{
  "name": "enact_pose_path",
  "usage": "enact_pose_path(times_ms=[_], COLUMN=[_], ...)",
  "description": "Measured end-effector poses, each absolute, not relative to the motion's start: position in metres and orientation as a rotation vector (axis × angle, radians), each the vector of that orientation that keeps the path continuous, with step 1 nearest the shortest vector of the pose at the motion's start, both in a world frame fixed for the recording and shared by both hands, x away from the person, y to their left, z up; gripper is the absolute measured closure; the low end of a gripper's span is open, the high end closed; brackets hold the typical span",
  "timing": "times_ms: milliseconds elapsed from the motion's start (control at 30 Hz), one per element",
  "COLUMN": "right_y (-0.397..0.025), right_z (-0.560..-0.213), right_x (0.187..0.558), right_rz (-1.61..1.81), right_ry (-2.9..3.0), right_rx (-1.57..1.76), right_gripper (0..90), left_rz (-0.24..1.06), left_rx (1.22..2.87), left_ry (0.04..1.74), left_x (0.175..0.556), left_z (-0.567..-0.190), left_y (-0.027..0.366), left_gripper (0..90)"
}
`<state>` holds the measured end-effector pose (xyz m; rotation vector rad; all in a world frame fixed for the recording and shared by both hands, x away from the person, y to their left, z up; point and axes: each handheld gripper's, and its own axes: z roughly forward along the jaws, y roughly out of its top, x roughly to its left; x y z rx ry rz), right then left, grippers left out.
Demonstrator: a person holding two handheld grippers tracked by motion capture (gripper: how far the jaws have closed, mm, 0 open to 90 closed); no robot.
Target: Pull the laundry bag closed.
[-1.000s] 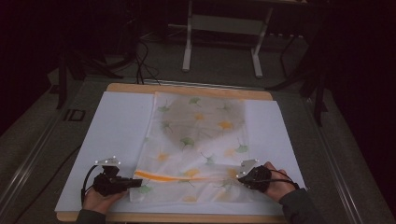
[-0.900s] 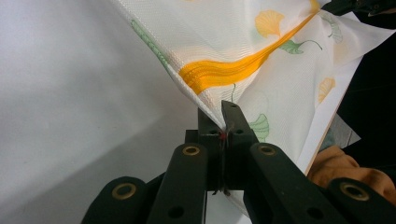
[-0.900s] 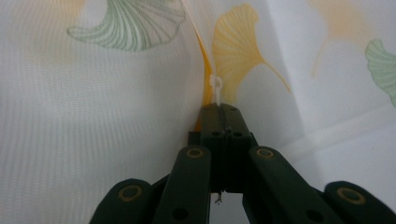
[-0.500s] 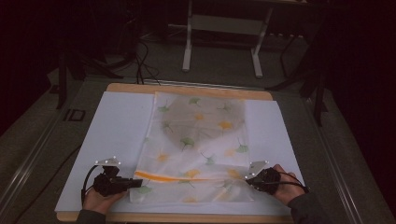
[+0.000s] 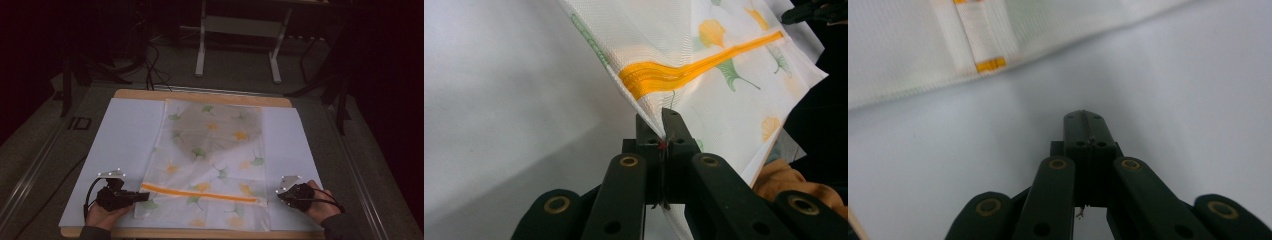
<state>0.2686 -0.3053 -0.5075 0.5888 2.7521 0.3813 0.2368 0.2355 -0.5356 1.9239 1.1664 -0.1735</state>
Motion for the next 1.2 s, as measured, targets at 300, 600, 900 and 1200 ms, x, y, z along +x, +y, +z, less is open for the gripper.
enact_pose_path(times_ms=[300,600,900,1200], right_y=[-0.314,-0.314,-0.317,-0.317], right_z=[-0.507,-0.506,-0.516,-0.527], right_x=[0.269,0.275,0.283,0.287], right_rz=[0.501,0.664,0.837,0.898], right_ry=[2.728,2.654,2.535,2.377], right_rx=[0.650,0.747,0.993,1.181], right_gripper=[90.0,65.2,49.5,41.8], left_rz=[-0.138,0.057,0.406,0.584], left_rx=[1.928,1.855,1.846,1.806], left_ry=[1.184,1.266,1.425,1.566], left_x=[0.234,0.228,0.235,0.245], left_z=[-0.536,-0.528,-0.534,-0.543], left_y=[0.240,0.264,0.270,0.275], left_gripper=[63.3,55.6,52.6,44.0])
